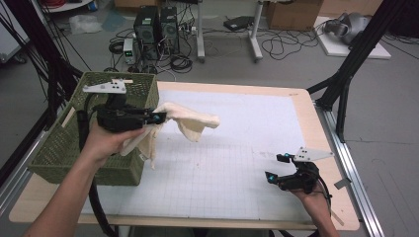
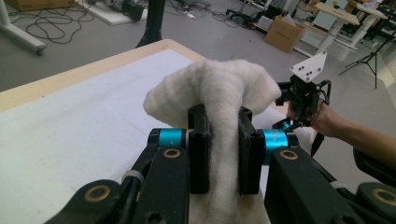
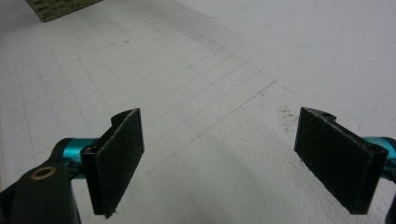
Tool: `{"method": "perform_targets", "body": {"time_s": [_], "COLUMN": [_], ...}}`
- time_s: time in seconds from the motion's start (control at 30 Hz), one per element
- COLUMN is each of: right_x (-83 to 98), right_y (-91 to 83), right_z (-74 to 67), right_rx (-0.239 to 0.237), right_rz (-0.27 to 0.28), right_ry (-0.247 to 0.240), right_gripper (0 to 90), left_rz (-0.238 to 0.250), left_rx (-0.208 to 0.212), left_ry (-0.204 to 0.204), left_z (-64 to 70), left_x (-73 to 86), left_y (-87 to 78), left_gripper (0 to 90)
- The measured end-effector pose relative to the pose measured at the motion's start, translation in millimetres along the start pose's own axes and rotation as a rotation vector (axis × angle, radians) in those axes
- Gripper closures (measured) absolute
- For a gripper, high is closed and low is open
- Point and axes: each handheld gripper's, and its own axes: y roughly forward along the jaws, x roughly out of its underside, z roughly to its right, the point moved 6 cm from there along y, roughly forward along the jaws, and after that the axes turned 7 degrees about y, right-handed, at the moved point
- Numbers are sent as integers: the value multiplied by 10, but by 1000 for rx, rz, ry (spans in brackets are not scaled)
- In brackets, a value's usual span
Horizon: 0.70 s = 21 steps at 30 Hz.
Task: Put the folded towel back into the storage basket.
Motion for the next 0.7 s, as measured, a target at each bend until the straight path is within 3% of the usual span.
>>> {"method": "perform_targets", "body": {"time_s": [0.7], "right_x": [2], "right_y": [21], "right_z": [22], "right_rx": [5], "right_rz": [-4], "right_ry": [-6], "right_gripper": [151], "left_rz": [49], "left_rx": [-112], "left_ry": [-48], "left_z": [-268], "left_x": [54], "left_y": [-485], "left_gripper": [778]}}
